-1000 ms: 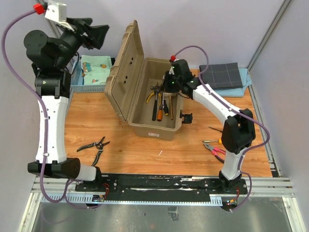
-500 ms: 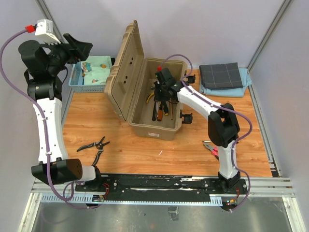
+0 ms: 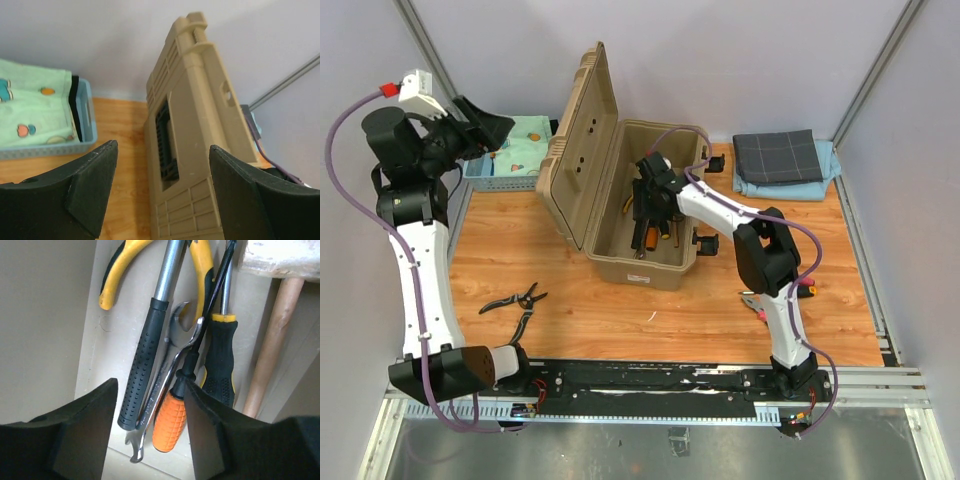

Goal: Pack the tool kit
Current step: Place the wrench in the toolbox, then pick up the pliers at the center of the board.

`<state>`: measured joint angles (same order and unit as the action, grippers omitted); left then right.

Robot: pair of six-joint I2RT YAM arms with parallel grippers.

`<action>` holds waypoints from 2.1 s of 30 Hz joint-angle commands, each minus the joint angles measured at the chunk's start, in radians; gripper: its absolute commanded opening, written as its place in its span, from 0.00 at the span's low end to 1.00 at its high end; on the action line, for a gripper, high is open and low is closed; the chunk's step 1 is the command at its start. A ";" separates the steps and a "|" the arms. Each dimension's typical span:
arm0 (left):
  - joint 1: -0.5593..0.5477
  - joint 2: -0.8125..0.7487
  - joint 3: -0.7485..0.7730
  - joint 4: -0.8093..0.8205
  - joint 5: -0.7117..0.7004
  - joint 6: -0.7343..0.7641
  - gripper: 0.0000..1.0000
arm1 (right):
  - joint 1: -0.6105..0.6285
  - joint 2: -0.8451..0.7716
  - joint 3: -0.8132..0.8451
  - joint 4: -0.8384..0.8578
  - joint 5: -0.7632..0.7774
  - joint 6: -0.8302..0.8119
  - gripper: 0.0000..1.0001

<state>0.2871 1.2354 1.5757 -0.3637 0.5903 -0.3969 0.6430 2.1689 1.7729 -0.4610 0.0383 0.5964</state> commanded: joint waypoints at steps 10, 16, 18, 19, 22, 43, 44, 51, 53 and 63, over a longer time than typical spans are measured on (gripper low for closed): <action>0.040 0.009 0.019 -0.505 -0.060 0.610 0.77 | -0.012 -0.174 0.069 0.034 -0.058 -0.113 0.91; 0.136 0.000 -0.149 -0.750 -0.111 1.113 0.71 | -0.025 -0.313 0.081 0.052 -0.137 -0.178 0.96; 0.166 -0.035 -0.229 -0.764 -0.142 1.259 0.70 | -0.025 -0.344 0.072 0.048 -0.151 -0.194 0.99; 0.179 -0.053 -0.274 -0.765 -0.158 1.327 0.70 | -0.025 -0.356 0.067 0.044 -0.155 -0.198 1.00; 0.228 -0.097 -0.397 -0.768 -0.175 1.496 0.70 | -0.025 -0.378 0.061 0.023 -0.166 -0.203 0.98; 0.333 0.070 -0.848 -0.458 -0.186 1.782 0.61 | -0.026 -0.421 0.061 -0.079 -0.157 -0.238 0.99; 0.333 0.079 -0.855 -0.444 -0.193 1.789 0.60 | -0.025 -0.420 0.063 -0.080 -0.158 -0.236 0.98; 0.331 0.174 -0.845 -0.431 -0.250 1.846 0.54 | -0.026 -0.415 0.078 -0.087 -0.156 -0.234 0.99; 0.331 0.204 -0.835 -0.443 -0.279 1.867 0.51 | -0.025 -0.418 0.076 -0.087 -0.155 -0.233 0.99; 0.310 0.224 -0.856 -0.494 -0.396 1.940 0.29 | -0.027 -0.440 0.031 -0.061 -0.150 -0.231 0.99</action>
<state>0.6083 1.4445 0.7536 -0.8188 0.2737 1.5024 0.6266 1.7672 1.8183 -0.5362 -0.1234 0.3691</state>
